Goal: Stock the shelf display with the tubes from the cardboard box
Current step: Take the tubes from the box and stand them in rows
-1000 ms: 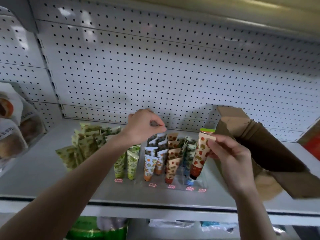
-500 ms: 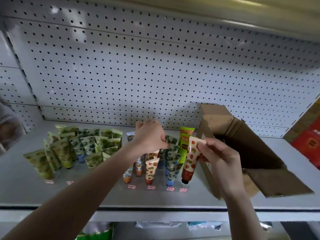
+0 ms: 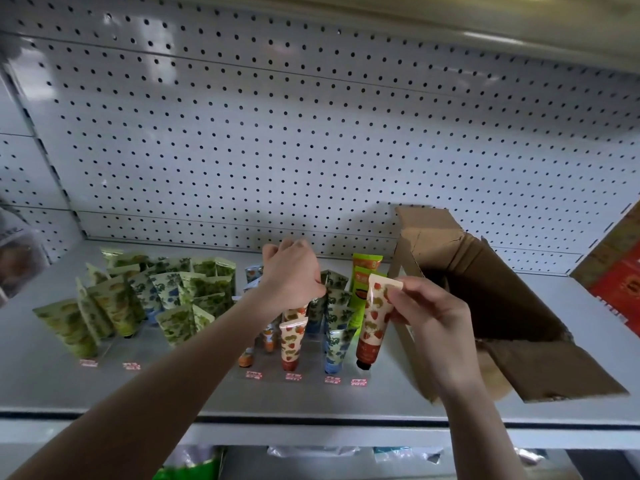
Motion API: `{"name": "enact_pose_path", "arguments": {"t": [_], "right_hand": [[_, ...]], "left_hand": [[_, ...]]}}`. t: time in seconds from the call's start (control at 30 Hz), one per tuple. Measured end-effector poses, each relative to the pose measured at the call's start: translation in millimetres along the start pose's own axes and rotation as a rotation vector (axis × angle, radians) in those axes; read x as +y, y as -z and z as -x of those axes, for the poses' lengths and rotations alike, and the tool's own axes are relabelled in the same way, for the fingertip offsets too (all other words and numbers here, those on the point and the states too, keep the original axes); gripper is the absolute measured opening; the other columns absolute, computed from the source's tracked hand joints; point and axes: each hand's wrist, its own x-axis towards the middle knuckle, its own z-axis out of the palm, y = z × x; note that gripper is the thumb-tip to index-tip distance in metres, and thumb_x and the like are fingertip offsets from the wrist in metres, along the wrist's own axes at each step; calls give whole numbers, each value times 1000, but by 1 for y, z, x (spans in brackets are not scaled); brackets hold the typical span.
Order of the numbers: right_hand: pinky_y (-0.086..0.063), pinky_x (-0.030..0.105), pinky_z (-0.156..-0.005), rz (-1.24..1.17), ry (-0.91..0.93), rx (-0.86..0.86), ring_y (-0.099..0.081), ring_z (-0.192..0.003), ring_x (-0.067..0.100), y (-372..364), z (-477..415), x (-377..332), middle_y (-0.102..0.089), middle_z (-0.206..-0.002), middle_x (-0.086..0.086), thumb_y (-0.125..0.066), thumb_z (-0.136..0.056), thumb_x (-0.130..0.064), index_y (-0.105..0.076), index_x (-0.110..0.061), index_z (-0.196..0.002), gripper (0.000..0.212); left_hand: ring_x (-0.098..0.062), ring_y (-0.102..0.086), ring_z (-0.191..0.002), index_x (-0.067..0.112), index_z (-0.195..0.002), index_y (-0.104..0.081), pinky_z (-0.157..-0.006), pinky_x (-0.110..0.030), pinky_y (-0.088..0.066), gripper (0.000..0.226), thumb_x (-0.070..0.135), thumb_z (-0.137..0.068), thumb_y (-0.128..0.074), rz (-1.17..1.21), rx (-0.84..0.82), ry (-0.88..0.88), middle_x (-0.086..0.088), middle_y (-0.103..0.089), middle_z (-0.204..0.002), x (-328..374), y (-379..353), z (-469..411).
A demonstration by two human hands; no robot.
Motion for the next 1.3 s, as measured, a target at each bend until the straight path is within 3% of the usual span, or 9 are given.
{"name": "enact_pose_path", "arguments": {"t": [0.27, 0.37, 0.5, 0.63, 0.77, 0.9, 1.0, 1.1, 1.3], "right_hand": [[-49, 17, -65, -31, 34, -33, -61, -69, 0, -7, -4, -4, -70, -75, -6, -62, -86, -3, -70, -8, -86, 10], [-50, 21, -69, -58, 35, -53, -63, -72, 5, -16, -6, -7, -71, -83, 3, -62, -86, -5, -71, -5, -91, 10], [-49, 18, -65, -41, 76, -95, -60, -63, 3, -34, -7, -13, -69, -70, -4, -63, -85, -4, -71, -8, -87, 9], [-51, 31, -70, -33, 92, -151, -61, -64, 11, -60, -3, -20, -68, -67, 2, -64, -85, -4, -71, -12, -82, 11], [-53, 38, -72, -19, 73, -178, -63, -68, 16, -87, 1, -22, -70, -70, 2, -66, -83, -8, -71, -12, -85, 7], [-52, 24, -69, -36, 72, -219, -61, -62, 7, -110, 7, -24, -68, -63, -5, -65, -84, -7, -70, -7, -89, 7], [-52, 19, -65, -56, 58, -234, -61, -58, 4, -126, 12, -26, -68, -61, -6, -65, -83, -5, -70, -8, -89, 8], [-53, 19, -65, -71, 47, -247, -62, -60, 7, -141, 18, -27, -69, -64, -6, -67, -83, -5, -70, -16, -84, 12], [-51, 14, -65, -78, 49, -281, -63, -63, 5, -157, 28, -28, -70, -66, -7, -66, -83, -6, -70, -24, -79, 19]], "left_hand": [[-18, -45, -102, 23, -55, -64, -83, -33, -23, 20, 27, -75, -69, 183, 126, 3, 6, -59, -92, -6, 52, 2], [-17, -45, -106, 24, -64, -68, -84, -30, -19, 13, 26, -77, -70, 288, 194, 18, 8, -60, -93, -16, 79, 8], [-14, -45, -111, 27, -66, -64, -86, -31, -20, 15, 33, -78, -71, 318, 270, 52, 9, -58, -99, -44, 103, 18], [-14, -47, -111, 34, -61, -58, -95, -38, -27, 21, 37, -79, -70, 301, 327, 81, 7, -58, -103, -80, 117, 35], [-17, -50, -108, 28, -68, -64, -99, -43, -30, 17, 39, -80, -68, 226, 393, 155, 5, -61, -102, -118, 125, 51], [-17, -50, -104, 22, -72, -67, -95, -37, -25, 18, 39, -80, -68, 184, 467, 227, 5, -58, -99, -147, 133, 71], [-21, -51, -104, 19, -75, -69, -97, -41, -30, 20, 39, -79, -69, 150, 482, 260, 5, -55, -96, -166, 136, 83], [-21, -49, -105, 19, -78, -69, -89, -35, -24, 22, 40, -80, -68, 89, 456, 303, 4, -57, -103, -179, 137, 95], [-19, -43, -111, 24, -80, -67, -96, -38, -23, 20, 43, -81, -65, 27, 330, 334, 5, -54, -108, -193, 118, 107]]}}
